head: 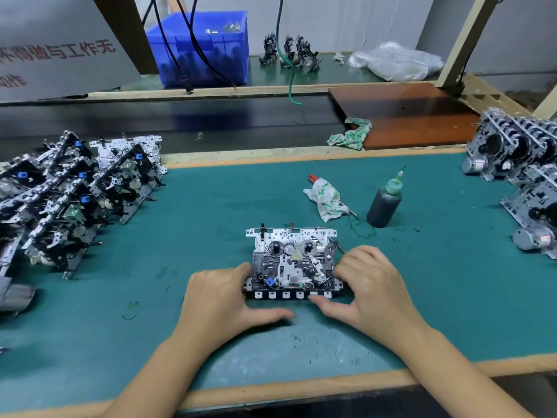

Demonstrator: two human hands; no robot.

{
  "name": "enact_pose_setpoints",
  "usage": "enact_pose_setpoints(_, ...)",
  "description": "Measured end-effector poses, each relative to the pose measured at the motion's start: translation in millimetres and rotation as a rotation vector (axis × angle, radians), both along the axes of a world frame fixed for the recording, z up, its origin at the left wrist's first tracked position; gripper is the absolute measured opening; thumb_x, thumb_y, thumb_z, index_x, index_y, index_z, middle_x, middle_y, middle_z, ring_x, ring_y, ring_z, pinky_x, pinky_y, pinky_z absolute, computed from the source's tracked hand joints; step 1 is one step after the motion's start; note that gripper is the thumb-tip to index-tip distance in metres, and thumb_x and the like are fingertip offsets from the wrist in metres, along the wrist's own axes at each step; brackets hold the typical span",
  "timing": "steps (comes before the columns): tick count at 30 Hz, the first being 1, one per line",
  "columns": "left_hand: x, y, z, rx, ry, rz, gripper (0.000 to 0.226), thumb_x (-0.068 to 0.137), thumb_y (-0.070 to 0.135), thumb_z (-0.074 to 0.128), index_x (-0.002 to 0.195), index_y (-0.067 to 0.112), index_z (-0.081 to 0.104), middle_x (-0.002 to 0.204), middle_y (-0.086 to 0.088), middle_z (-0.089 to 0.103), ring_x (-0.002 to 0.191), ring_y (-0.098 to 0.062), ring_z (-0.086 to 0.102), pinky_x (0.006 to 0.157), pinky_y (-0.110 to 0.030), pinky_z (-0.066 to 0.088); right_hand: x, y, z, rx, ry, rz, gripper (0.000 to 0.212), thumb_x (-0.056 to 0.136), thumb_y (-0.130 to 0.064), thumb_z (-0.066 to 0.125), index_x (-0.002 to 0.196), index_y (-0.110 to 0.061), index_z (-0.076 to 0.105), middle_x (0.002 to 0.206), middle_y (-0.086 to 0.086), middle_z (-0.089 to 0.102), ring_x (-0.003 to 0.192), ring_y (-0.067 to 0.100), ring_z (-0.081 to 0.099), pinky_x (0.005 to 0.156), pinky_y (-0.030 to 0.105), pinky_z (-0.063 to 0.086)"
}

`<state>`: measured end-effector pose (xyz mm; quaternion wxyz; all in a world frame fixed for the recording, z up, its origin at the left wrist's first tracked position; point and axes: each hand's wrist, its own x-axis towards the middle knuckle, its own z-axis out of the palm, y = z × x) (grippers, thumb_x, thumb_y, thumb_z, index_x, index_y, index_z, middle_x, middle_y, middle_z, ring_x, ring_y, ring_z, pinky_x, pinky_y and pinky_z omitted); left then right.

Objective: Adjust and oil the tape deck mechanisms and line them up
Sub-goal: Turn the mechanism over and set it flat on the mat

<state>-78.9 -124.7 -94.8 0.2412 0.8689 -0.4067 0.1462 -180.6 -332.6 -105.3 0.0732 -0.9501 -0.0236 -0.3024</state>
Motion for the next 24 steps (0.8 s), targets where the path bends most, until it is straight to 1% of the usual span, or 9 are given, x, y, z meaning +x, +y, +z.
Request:
enact_pose_setpoints(4,-3.1,2.7,-1.0,0.035,-0.002,-0.069,0.064,0.056,0.086,0.048,0.058,0.026,0.027,0.034,0.004,0.040,0.031,-0.018,0.045,0.036,-0.022,0.033,-1.0,-1.1,1.6,-0.016,-0.001,-0.038,0.057,0.071,-0.064,0.057,0.056,-0.010,0.053,0.058,-0.001,0.053,0.061,0.022,0.053,0.084,0.032,0.040)
enact_pose_setpoints(8,-3.3,3.1,-0.6,0.030,-0.024,-0.098,0.061,0.059,0.083,0.049,0.058,0.025,0.030,0.035,0.004,0.040,0.031,-0.018,0.044,0.036,-0.021,0.031,0.1,3.6,0.8,-0.013,-0.048,-0.119,0.056,0.069,-0.063,0.060,0.053,-0.010,0.055,0.052,-0.001,0.052,0.057,0.020,0.054,0.091,0.037,0.041)
enact_pose_setpoints(11,-3.3,1.4,-1.9,0.022,-0.033,-0.057,0.061,0.058,0.082,0.048,0.063,0.026,0.026,0.034,0.002,0.040,0.031,-0.020,0.045,0.036,-0.020,0.030,-0.1,-1.5,0.3,-0.005,-0.027,-0.039,0.051,0.071,-0.058,0.062,0.057,-0.010,0.054,0.055,-0.002,0.048,0.059,0.020,0.052,0.092,0.039,0.041)
enact_pose_setpoints(15,-3.1,4.2,-0.4,0.056,0.013,-0.015,0.066,0.061,0.087,0.040,0.055,0.021,0.037,0.035,0.003,0.041,0.032,-0.020,0.046,0.036,-0.023,0.031,-1.9,-2.4,4.1,-0.012,0.027,-0.003,0.049,0.076,-0.056,0.059,0.058,-0.011,0.056,0.056,-0.002,0.048,0.057,0.019,0.050,0.089,0.035,0.042)
enact_pose_setpoints(17,-2.7,5.9,3.6,0.002,0.100,0.023,0.062,0.067,0.086,0.036,0.053,0.026,0.044,0.035,0.002,0.039,0.033,-0.015,0.042,0.039,-0.023,0.030,-0.9,-0.6,11.4,0.117,0.098,0.022,0.051,0.076,-0.059,0.055,0.061,-0.011,0.055,0.057,-0.004,0.048,0.058,0.016,0.045,0.075,0.027,0.039)
enact_pose_setpoints(19,-3.0,6.7,5.2,-0.188,0.270,0.020,0.049,0.073,0.074,0.043,0.049,0.031,0.042,0.036,0.003,0.033,0.036,-0.007,0.031,0.044,-0.024,0.028,1.7,3.1,21.0,0.390,0.163,0.050,0.048,0.078,-0.060,0.051,0.061,-0.014,0.051,0.058,-0.009,0.042,0.057,0.008,0.037,0.058,0.025,0.032)
enact_pose_setpoints(21,-3.4,5.9,8.1,-0.430,0.514,-0.011,0.049,0.078,0.060,0.040,0.044,0.026,0.045,0.036,0.008,0.035,0.037,-0.004,0.030,0.044,-0.024,0.028,6.2,8.4,30.5,0.679,0.168,0.046,0.046,0.079,-0.060,0.050,0.054,-0.021,0.048,0.051,-0.007,0.041,0.052,0.006,0.035,0.051,0.022,0.029)
enact_pose_setpoints(22,-3.2,4.3,12.1,-0.539,0.612,-0.011,0.052,0.079,0.058,0.039,0.043,0.023,0.050,0.034,0.007,0.036,0.036,-0.004,0.033,0.043,-0.023,0.029,9.5,11.2,35.1,0.812,0.180,0.033,0.050,0.078,-0.062,0.051,0.049,-0.022,0.048,0.048,-0.005,0.043,0.048,0.005,0.036,0.049,0.020,0.029)
enact_pose_setpoints(24,-0.2,-0.9,20.7,-0.678,0.731,0.012,0.059,0.084,0.054,0.044,0.038,0.018,0.048,0.034,0.005,0.035,0.034,-0.010,0.035,0.040,-0.020,0.032,16.3,14.7,45.2,1.025,0.276,0.004,0.061,0.076,-0.069,0.056,0.042,-0.019,0.052,0.041,-0.005,0.046,0.042,0.007,0.038,0.047,0.016,0.031)
